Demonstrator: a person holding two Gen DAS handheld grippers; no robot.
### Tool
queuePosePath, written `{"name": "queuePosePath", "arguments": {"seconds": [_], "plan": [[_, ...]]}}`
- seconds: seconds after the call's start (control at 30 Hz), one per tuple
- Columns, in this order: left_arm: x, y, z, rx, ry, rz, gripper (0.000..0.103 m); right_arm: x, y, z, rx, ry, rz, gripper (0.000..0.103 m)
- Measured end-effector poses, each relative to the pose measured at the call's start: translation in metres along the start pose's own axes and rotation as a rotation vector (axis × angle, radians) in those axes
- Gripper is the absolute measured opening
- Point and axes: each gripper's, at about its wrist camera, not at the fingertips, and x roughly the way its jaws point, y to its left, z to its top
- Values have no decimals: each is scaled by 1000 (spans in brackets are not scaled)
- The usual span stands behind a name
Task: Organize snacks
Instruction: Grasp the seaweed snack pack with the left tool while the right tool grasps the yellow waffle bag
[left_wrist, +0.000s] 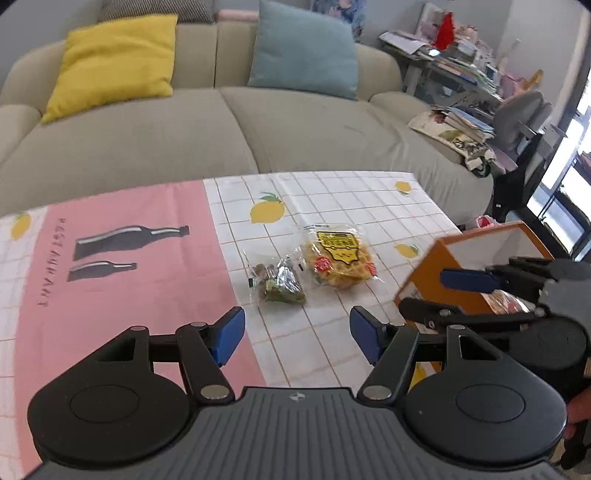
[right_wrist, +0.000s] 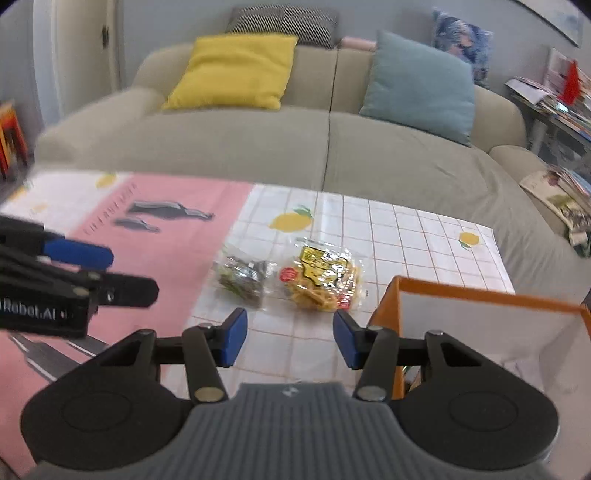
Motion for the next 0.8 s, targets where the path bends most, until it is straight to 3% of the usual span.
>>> {"name": "queuePosePath", "arguments": {"seconds": [0.17,0.3,0.57,0.6,0.67,0.8], "plan": [[47,20,11,-85,66,4,77,31,6,7,-64,18,-43,50],[74,28,15,-100,80,24,77,47,14,5,-78,11,-54,49],[114,33,23,-137,98,-13,76,72,20,3,-104,8,-100,45],[117,33,24,-139,108,-23,72,75,19,4,-92,5,-103,45],[124,34,23,-139,132,-3,51,81,20,4,-73,-5,-107,45],[119,44,20,-177,128,-11,43,94,27,6,-62,-16,-119,46]]}}
